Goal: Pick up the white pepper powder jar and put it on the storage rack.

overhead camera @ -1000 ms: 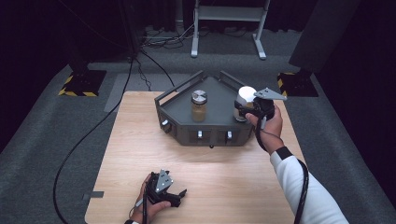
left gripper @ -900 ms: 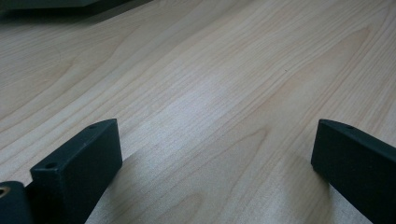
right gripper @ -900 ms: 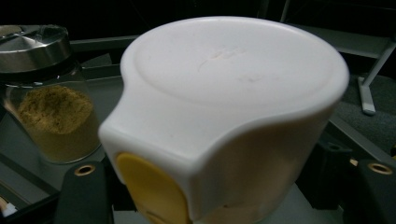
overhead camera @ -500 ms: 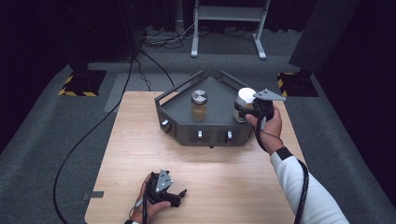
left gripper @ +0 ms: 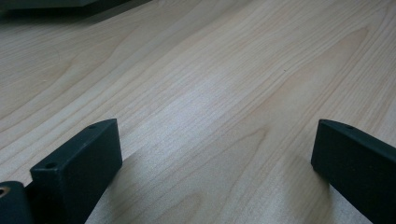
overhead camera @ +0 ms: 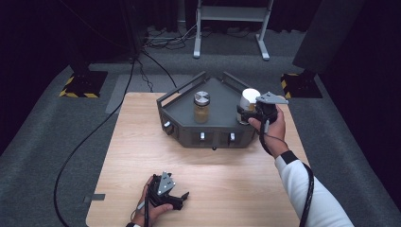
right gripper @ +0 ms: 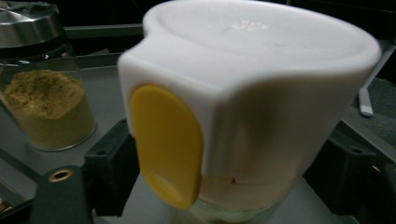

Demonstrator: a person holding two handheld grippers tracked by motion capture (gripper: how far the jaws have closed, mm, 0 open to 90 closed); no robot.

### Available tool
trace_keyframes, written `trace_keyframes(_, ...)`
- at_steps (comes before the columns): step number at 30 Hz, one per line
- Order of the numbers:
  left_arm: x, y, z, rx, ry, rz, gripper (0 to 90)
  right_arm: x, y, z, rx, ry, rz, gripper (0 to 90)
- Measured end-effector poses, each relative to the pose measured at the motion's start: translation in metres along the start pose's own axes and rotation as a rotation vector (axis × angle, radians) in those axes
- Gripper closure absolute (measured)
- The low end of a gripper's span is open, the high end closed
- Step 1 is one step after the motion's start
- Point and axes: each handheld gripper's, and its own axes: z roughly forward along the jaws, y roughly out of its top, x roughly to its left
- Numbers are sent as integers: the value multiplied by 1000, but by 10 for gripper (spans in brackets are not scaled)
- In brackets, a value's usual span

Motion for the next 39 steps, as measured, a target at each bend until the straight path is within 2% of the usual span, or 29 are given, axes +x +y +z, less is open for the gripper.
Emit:
trace_keyframes(3,0,0,0,0,0,0,18,1,1,-1,10,-3,-9,121)
trace_keyframes(5,0,0,0,0,-1,0,17,3,4,-3,22,-14,-32,84)
trace_keyframes(7,0,0,0,0,-1,0,17,1,5,-6,17,-4,-34,60)
trace_keyframes(16,1,0,0,1,-4,2,17,-2,16,-29,-5,6,-76,31)
trace_keyframes(20,1,0,0,1,-4,1,17,2,19,-40,-12,-15,-113,30)
trace_keyframes(21,1,0,0,1,-4,1,17,6,17,-44,-33,-42,-117,29)
trace_keyframes(23,1,0,0,1,-4,2,18,7,15,-51,-55,-52,-124,30)
trace_keyframes(32,1,0,0,1,-4,2,18,5,7,-83,-101,-46,-118,30)
trace_keyframes(35,1,0,0,1,-4,2,18,3,2,-92,-110,-51,-128,31)
trace_keyframes(39,1,0,0,0,-4,2,18,-4,-12,-106,-144,-36,-113,31)
